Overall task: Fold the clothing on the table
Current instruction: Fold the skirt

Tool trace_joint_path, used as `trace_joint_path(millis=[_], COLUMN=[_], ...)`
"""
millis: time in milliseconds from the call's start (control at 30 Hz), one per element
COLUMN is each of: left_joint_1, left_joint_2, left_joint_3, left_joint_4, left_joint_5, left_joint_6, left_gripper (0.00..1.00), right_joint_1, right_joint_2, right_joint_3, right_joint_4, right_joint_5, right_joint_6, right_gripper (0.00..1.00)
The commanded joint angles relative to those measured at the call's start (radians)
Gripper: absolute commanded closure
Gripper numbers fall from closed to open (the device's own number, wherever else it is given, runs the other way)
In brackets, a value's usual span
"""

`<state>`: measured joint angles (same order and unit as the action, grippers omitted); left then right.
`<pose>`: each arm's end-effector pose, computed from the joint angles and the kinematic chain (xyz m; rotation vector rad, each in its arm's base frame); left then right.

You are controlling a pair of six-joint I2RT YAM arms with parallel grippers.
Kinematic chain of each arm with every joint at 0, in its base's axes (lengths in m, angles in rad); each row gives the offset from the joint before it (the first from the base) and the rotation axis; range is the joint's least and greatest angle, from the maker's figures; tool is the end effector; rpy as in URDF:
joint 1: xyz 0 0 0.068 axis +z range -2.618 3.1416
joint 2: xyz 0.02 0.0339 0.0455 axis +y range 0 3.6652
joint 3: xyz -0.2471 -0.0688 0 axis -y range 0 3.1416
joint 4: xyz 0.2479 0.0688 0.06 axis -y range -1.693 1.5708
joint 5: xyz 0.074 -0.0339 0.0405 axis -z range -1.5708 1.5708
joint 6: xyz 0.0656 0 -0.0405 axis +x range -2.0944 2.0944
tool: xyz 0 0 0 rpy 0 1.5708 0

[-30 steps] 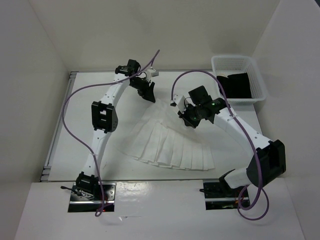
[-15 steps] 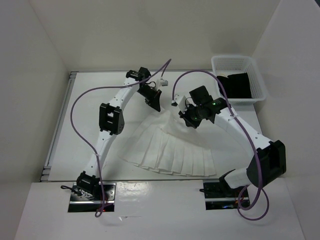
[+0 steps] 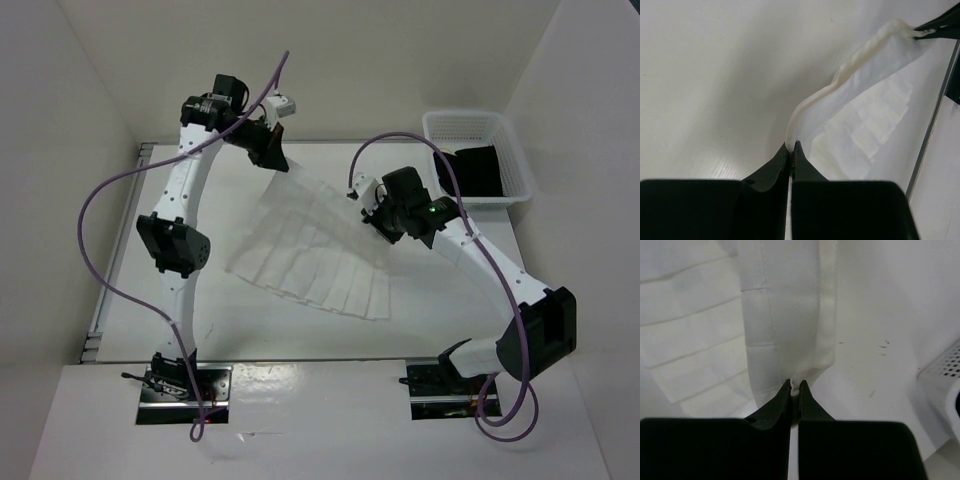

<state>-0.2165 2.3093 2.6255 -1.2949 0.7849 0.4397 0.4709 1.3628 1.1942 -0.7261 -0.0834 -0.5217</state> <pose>0.4496 -0.1463 0.3304 1.0319 2.1163 -0.8815 0.2744 0.1458 0.2641 -1.2044 2.1483 0.0807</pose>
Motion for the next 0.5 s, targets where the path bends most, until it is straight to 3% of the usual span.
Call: trace_joint_path(millis=[0, 100, 233, 367, 467], left_joint_1=[0.005, 0.005, 0.005, 0.005, 0.005], left_joint_2=[-0.077, -0.116, -0.227, -0.424, -0.553], left_joint_3=[-0.013, -0.022, -0.198, -0.752, -0.982], left_joint_4=[-0.006, -0.006, 0.035, 0.325, 0.453], left_joint_5=[-0.068, -0.105, -0.159, -0.274, -0.325], left_joint_6=[-0.008, -0.019, -0.001, -0.012, -0.022], left_gripper=[1.00, 1.00, 1.00, 1.00, 1.00], right_joint_1=[-0.006, -0.006, -0.006, 0.008, 0.018], right_joint_2=[-0.002, 0.042, 0.077, 0.078, 0.068], right_joint_3=[0.005, 0.005, 0.053, 0.064, 0.064], right_joint_4=[0.132, 0.188, 0.220, 0.220, 0.200], right_joint_5=[0.152, 0.235, 0.255, 0.280, 0.269], right_joint_6=[0.028, 0.028, 0.037, 0.037, 0.037], right_gripper=[1.00, 1.00, 1.00, 1.00, 1.00])
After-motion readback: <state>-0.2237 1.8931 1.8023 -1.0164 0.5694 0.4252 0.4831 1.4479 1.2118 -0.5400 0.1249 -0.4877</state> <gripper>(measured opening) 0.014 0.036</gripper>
